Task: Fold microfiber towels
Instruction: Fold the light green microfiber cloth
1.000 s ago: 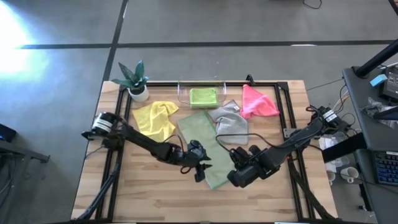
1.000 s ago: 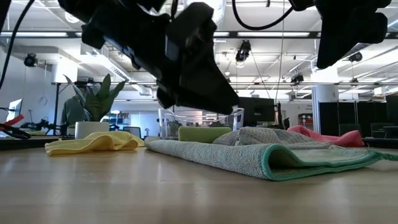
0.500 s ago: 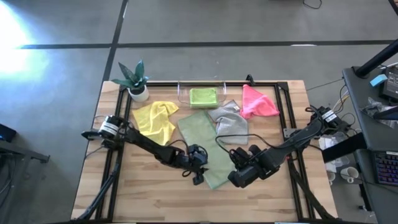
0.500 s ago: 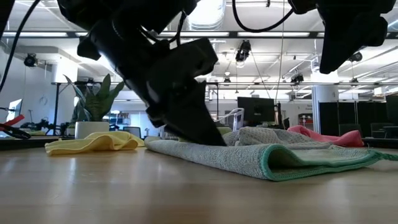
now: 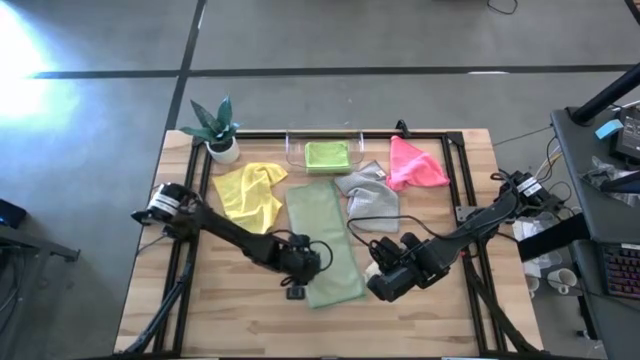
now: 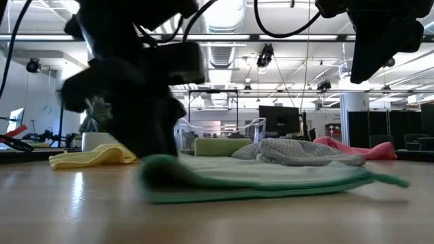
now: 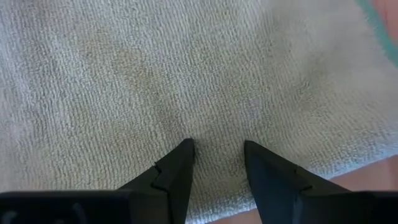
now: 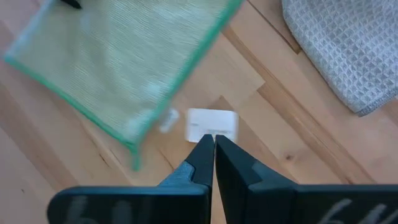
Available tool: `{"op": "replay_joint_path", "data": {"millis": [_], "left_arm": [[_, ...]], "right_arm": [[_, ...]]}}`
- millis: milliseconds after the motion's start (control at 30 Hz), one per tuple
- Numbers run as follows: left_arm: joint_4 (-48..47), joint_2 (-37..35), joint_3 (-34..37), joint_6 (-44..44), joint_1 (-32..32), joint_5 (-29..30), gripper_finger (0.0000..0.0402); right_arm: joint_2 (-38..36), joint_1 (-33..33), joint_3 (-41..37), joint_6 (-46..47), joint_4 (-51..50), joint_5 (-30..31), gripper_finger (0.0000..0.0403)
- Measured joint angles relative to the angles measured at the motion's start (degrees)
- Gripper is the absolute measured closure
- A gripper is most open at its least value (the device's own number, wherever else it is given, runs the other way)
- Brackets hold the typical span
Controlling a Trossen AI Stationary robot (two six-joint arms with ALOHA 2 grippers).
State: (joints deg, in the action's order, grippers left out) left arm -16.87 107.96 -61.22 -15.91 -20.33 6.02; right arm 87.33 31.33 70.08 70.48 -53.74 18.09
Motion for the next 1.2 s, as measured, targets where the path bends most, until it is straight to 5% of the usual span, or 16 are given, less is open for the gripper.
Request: {"op": "replay_joint_path", "data": {"millis": [533,733,867,1200], "left_arm": [[-24.9,-10.9,-4.4,7.3,-2.6,0.8,0.0269],[-31.2,-12.0,-10.0,7.3,-9.3,8.0,0.0269],[-32.8,-12.2,-12.8,7.3,-14.9,14.5,0.0269],[-31.2,-8.9,-13.1,-7.7,-23.5,15.2,0.0269]], "right_arm": [[0.0,0.0,0.0,0.0,0.2,0.0,0.0394],[0.0,0.0,0.0,-3.2,0.7,0.0,0.0394],[0.0,0.0,0.0,-8.5,4.1,-0.1,0.0394],[0.1,0.0,-0.1,-30.8,24.4,-0.5,0.0324]]}}
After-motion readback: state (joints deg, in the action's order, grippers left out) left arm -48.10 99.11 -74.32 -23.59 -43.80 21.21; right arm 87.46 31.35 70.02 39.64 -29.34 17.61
